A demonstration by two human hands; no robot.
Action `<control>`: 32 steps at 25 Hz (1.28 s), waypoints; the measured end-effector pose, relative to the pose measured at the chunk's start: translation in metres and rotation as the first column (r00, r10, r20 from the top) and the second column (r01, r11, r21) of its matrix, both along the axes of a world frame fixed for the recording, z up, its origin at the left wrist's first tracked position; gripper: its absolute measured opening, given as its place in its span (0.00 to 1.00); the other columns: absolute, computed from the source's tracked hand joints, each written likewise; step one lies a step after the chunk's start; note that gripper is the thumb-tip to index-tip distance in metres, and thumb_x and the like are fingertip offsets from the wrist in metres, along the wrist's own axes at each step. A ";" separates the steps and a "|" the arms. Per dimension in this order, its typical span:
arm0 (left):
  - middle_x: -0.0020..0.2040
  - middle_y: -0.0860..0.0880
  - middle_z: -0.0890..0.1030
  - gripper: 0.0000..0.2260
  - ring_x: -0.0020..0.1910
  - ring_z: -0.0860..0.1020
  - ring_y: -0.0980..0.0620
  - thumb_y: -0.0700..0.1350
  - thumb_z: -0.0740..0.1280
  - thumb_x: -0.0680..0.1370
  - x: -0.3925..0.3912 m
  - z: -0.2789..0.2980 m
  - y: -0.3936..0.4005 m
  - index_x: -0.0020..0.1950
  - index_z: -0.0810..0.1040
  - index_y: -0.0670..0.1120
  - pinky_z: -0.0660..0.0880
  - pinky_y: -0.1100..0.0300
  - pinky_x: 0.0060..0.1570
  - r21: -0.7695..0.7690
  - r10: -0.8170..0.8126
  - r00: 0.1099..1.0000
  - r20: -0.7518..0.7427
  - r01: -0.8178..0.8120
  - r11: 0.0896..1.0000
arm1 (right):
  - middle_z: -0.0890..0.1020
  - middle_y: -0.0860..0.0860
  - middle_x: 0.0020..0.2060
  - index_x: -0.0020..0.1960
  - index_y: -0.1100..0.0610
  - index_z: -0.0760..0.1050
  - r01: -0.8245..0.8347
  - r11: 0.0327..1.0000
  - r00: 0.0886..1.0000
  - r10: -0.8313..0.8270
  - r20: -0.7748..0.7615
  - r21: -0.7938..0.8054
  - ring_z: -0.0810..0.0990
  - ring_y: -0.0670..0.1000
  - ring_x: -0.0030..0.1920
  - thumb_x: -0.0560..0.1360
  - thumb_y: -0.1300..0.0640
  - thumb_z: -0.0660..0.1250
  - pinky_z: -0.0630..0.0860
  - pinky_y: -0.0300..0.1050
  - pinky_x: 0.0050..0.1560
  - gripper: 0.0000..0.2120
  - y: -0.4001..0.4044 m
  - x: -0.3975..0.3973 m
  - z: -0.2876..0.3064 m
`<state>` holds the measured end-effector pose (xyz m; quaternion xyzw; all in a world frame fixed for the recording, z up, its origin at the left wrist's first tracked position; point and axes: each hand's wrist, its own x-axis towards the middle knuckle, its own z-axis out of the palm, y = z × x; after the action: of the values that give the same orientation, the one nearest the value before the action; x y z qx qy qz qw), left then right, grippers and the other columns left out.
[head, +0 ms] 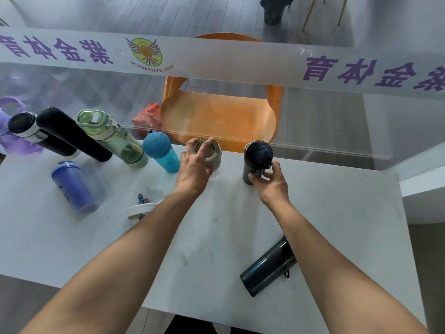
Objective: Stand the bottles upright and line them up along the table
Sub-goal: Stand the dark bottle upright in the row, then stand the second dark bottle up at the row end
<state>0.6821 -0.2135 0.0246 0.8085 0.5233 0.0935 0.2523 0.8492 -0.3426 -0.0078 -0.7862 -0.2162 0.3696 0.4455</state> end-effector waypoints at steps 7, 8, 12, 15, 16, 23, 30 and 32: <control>0.75 0.45 0.61 0.37 0.69 0.66 0.41 0.38 0.75 0.72 0.001 0.002 0.003 0.76 0.64 0.58 0.71 0.46 0.68 -0.020 -0.024 0.999 0.021 0.025 0.999 | 0.80 0.50 0.52 0.68 0.46 0.68 0.013 1.000 1.000 -0.013 -0.003 0.003 0.77 0.49 0.53 0.74 0.51 0.73 0.71 0.35 0.40 0.26 0.004 -0.005 0.002; 0.76 0.45 0.59 0.38 0.71 0.65 0.40 0.38 0.75 0.72 0.000 0.003 0.003 0.76 0.62 0.59 0.69 0.45 0.69 -0.042 -0.025 1.000 0.010 0.025 0.999 | 0.79 0.50 0.53 0.69 0.45 0.67 0.010 1.000 1.000 -0.010 -0.002 -0.003 0.77 0.50 0.53 0.74 0.50 0.73 0.71 0.36 0.41 0.27 0.005 -0.005 0.001; 0.78 0.44 0.58 0.35 0.73 0.63 0.39 0.41 0.72 0.74 -0.006 0.012 -0.019 0.76 0.61 0.58 0.66 0.44 0.70 0.054 0.032 0.999 -0.013 -0.031 0.998 | 0.75 0.52 0.58 0.73 0.43 0.62 0.004 0.997 0.999 -0.006 -0.031 -0.074 0.76 0.52 0.57 0.74 0.50 0.73 0.74 0.44 0.51 0.32 -0.009 -0.003 0.003; 0.72 0.44 0.67 0.25 0.67 0.68 0.41 0.41 0.68 0.76 -0.011 0.008 -0.069 0.72 0.68 0.52 0.69 0.47 0.67 0.184 0.002 0.997 0.076 -0.016 0.983 | 0.75 0.53 0.59 0.74 0.47 0.62 0.060 0.988 0.998 -0.061 -0.007 -0.141 0.78 0.53 0.58 0.76 0.53 0.71 0.74 0.44 0.54 0.30 -0.049 0.006 0.003; 0.71 0.45 0.70 0.22 0.66 0.69 0.43 0.41 0.67 0.77 -0.010 0.005 -0.087 0.71 0.69 0.51 0.71 0.48 0.66 0.151 -0.027 0.996 0.089 0.013 0.988 | 0.76 0.53 0.58 0.73 0.49 0.64 0.087 0.982 0.996 -0.083 0.033 -0.166 0.78 0.53 0.58 0.77 0.53 0.70 0.72 0.43 0.53 0.28 -0.069 0.010 0.001; 0.70 0.46 0.74 0.18 0.66 0.74 0.47 0.44 0.57 0.82 0.022 -0.033 -0.168 0.73 0.69 0.49 0.70 0.55 0.66 -0.529 -0.351 0.936 0.040 0.318 0.787 | 0.78 0.58 0.54 0.57 0.57 0.74 0.288 0.795 0.956 -0.271 0.111 -0.533 0.78 0.61 0.56 0.77 0.48 0.62 0.73 0.51 0.56 0.15 -0.187 0.013 -0.038; 0.67 0.47 0.78 0.21 0.62 0.78 0.45 0.44 0.57 0.79 0.053 -0.045 -0.201 0.72 0.71 0.50 0.75 0.48 0.63 -0.738 -0.342 0.939 0.047 0.263 0.622 | 0.83 0.60 0.51 0.49 0.56 0.78 0.311 0.872 0.828 -0.444 -0.342 -0.379 0.84 0.61 0.51 0.79 0.42 0.59 0.83 0.58 0.51 0.18 -0.188 -0.004 -0.044; 0.67 0.50 0.77 0.20 0.61 0.78 0.48 0.44 0.58 0.80 0.059 -0.035 -0.199 0.73 0.69 0.50 0.76 0.51 0.61 -0.721 -0.257 0.957 0.134 0.272 0.637 | 0.83 0.58 0.52 0.55 0.55 0.77 0.347 0.891 0.843 -0.433 -0.319 -0.292 0.84 0.59 0.50 0.77 0.37 0.60 0.83 0.58 0.51 0.23 -0.178 0.006 -0.032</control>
<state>0.7410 -0.4126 -0.0103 0.7062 0.3904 -0.1542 0.5702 0.8550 -0.5208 -0.0399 -0.7732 0.0814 0.4358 0.4535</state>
